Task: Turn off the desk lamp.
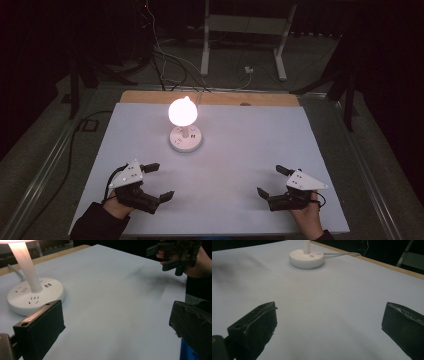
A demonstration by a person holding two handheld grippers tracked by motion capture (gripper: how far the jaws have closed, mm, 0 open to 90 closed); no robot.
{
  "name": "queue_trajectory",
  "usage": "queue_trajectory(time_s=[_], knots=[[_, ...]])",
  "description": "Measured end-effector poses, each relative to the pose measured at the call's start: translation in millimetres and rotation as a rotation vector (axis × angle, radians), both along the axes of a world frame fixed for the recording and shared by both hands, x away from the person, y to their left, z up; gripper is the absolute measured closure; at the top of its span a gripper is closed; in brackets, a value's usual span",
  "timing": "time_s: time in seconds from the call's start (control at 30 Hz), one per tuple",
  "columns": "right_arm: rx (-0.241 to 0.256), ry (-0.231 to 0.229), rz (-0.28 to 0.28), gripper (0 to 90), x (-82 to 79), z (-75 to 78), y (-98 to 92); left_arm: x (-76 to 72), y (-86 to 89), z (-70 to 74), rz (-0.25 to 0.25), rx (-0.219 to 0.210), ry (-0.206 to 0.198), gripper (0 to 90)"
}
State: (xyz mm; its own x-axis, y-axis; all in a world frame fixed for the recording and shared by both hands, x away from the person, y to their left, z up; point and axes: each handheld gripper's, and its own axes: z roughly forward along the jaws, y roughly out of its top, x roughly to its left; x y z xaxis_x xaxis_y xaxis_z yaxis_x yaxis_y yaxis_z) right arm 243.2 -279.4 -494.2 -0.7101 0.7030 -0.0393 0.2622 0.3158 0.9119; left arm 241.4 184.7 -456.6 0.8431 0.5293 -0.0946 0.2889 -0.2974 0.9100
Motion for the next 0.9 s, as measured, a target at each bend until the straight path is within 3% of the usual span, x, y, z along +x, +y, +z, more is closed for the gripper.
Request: queue_trajectory(time_s=[0.5, 0.9], knots=[[0.025, 0.007, 0.003, 0.0, 0.0, 0.5, -2.2, 28.8, -25.0, -4.1, 0.070, 0.027, 0.002, 0.4], [0.017, 0.002, 0.005, 0.0, 0.0, 0.6, -1.9, 42.5, -43.9, -10.4, 0.121, 0.059, -0.001, 0.4]])
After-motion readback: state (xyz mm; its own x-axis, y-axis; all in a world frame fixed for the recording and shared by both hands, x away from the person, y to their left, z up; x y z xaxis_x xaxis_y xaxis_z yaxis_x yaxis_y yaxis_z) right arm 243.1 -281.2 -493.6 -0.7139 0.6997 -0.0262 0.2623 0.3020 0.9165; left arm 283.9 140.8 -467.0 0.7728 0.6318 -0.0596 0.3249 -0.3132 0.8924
